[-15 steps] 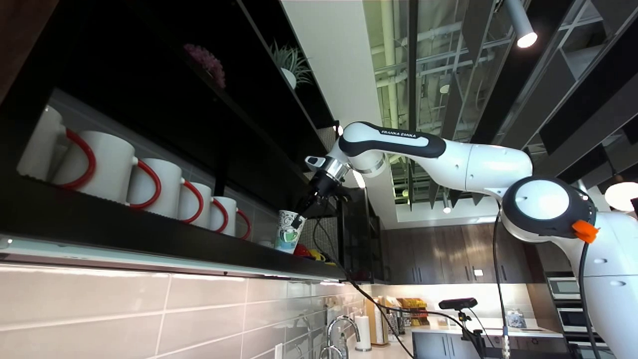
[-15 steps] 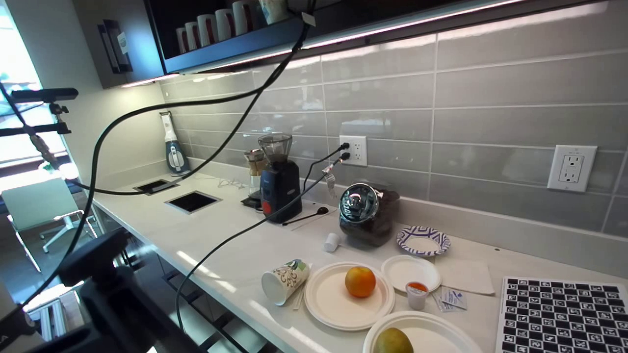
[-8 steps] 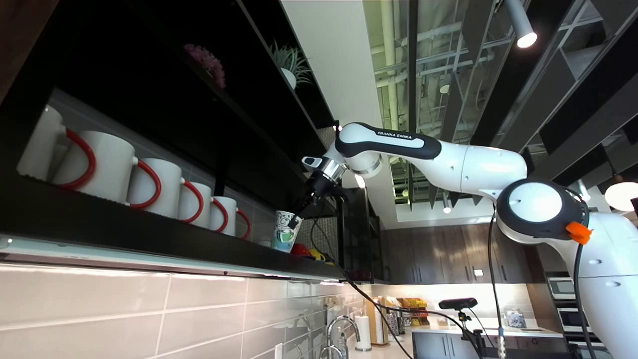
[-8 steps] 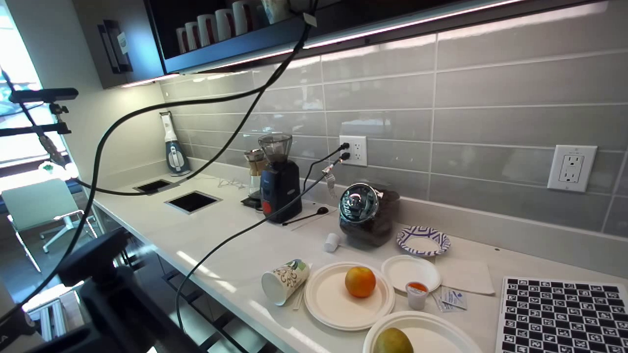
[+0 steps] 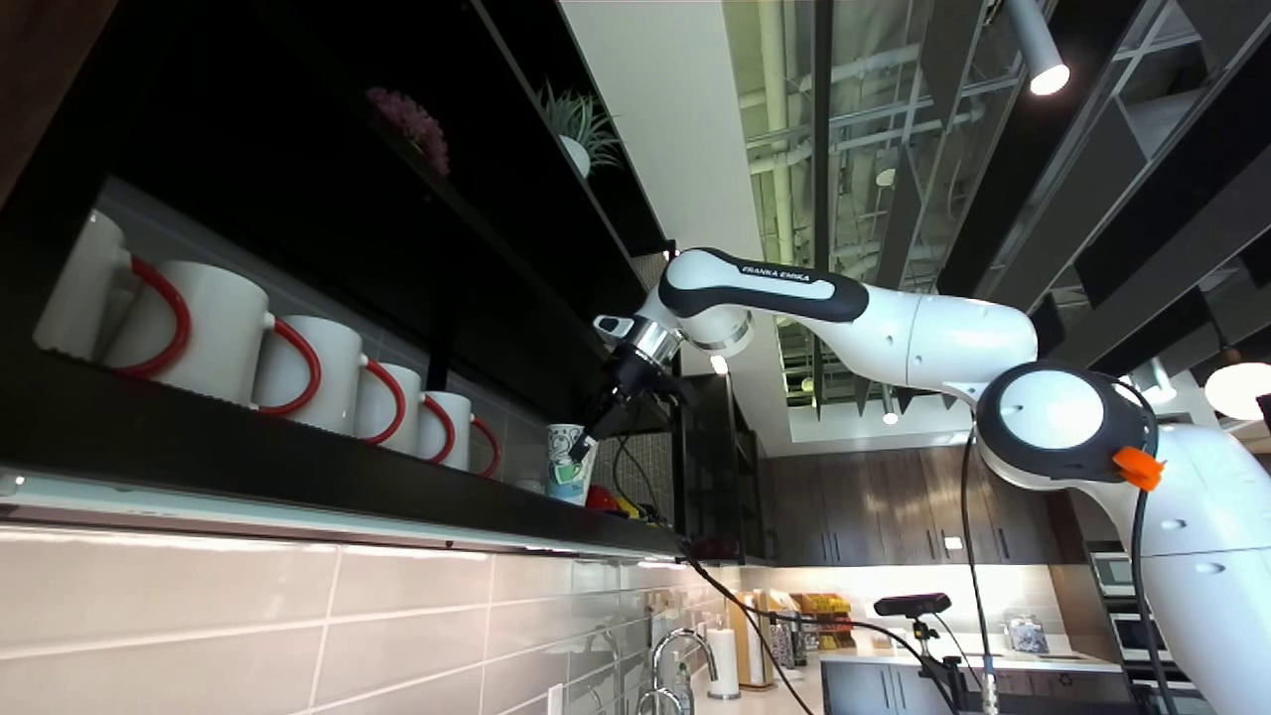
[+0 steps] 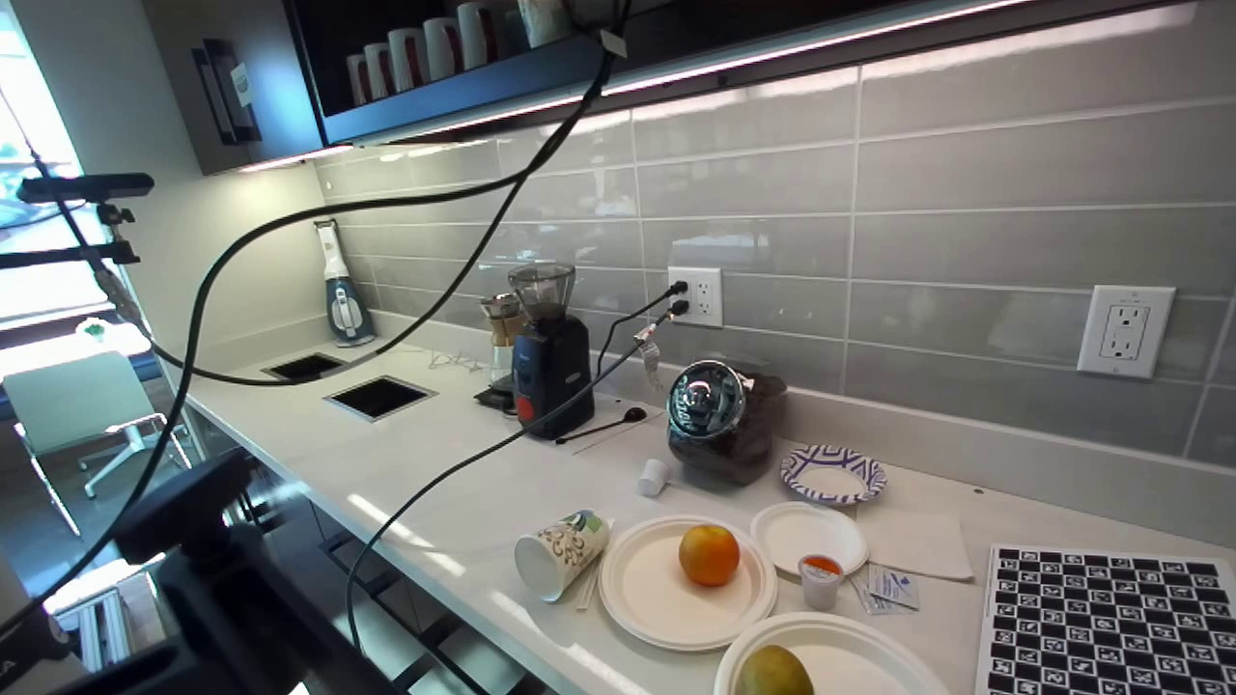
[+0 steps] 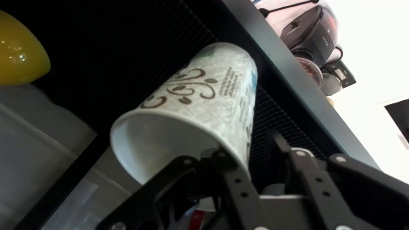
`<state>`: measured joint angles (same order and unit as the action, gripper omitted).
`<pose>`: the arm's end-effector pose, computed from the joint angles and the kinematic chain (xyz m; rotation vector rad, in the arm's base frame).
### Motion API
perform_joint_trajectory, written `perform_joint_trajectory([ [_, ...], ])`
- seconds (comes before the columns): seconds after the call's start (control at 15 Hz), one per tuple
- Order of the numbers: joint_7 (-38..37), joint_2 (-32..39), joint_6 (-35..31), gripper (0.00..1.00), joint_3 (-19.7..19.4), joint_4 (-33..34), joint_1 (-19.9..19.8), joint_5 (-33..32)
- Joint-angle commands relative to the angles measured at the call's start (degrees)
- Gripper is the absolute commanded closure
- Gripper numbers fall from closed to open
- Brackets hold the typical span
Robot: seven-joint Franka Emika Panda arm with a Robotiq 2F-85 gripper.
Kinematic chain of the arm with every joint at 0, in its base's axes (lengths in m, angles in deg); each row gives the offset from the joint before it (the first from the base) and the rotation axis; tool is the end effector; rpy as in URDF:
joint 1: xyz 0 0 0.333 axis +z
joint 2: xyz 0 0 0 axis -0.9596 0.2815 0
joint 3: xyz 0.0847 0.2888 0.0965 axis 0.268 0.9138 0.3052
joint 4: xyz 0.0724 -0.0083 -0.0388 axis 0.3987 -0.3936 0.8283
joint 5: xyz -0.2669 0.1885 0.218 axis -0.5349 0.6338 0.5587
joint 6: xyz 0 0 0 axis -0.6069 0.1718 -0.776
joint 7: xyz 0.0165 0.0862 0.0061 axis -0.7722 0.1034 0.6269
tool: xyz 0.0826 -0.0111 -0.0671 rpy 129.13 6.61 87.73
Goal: Place the two coffee cups from the counter on the bottom shelf.
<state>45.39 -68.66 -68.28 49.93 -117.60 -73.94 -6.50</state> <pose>0.5549 -0.0828 0.8227 2.5731 1.1839 0.8639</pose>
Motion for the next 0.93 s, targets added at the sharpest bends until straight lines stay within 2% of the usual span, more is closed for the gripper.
perform_joint_trajectory([
  [0.0,0.91,2.45,1.46,0.34,-0.17,3.65,-0.4,1.04],
  [0.33,0.97,2.94,1.38,0.01,-0.16,4.53,-0.58,1.18],
  [0.87,0.21,0.64,-0.37,0.0,-0.11,4.48,-0.39,0.72],
])
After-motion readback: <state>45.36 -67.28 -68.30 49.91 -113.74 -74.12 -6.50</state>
